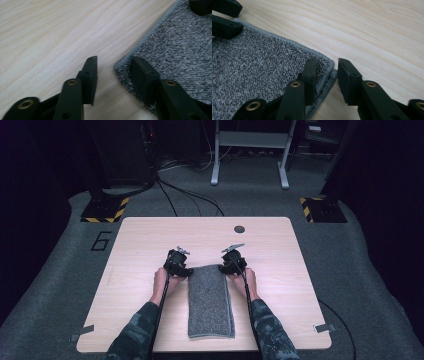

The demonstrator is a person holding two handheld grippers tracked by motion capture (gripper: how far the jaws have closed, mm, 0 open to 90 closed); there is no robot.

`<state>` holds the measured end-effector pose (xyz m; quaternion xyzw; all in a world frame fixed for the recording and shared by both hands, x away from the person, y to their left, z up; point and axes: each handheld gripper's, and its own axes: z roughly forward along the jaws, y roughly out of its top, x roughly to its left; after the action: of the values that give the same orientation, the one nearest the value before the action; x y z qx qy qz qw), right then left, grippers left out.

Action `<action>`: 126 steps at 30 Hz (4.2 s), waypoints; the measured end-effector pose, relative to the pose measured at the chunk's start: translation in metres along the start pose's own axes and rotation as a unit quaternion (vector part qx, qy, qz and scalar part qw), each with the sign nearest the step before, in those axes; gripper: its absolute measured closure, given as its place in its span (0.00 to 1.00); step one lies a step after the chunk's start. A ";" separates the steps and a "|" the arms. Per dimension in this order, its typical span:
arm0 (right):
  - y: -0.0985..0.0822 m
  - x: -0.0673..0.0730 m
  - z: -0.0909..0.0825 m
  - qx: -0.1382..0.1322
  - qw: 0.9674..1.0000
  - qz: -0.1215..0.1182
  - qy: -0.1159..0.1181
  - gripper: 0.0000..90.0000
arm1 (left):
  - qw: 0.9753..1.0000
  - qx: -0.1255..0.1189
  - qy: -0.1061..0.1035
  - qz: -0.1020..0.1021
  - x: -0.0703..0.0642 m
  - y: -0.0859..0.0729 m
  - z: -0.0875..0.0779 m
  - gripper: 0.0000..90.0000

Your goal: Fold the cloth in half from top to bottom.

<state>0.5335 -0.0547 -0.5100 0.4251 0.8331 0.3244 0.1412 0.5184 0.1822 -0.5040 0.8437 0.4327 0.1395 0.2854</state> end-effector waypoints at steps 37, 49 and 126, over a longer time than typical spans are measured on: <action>0.014 -0.009 -0.017 -0.022 1.000 -0.001 0.010 0.96 | 0.999 -0.046 -0.009 0.003 0.000 0.024 -0.010 0.97; 0.016 -0.006 -0.036 -0.051 0.999 -0.007 0.014 0.96 | 0.998 -0.065 -0.007 0.009 -0.001 0.027 -0.026 0.97; -0.103 0.054 -0.137 -0.104 0.989 -0.039 0.096 0.64 | 0.990 -0.090 -0.103 0.035 -0.065 -0.094 -0.103 0.52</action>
<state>0.3672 -0.1129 -0.4730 0.3421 0.8206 0.4426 0.1170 0.3693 0.2105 -0.4778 0.8390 0.3570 0.0996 0.3984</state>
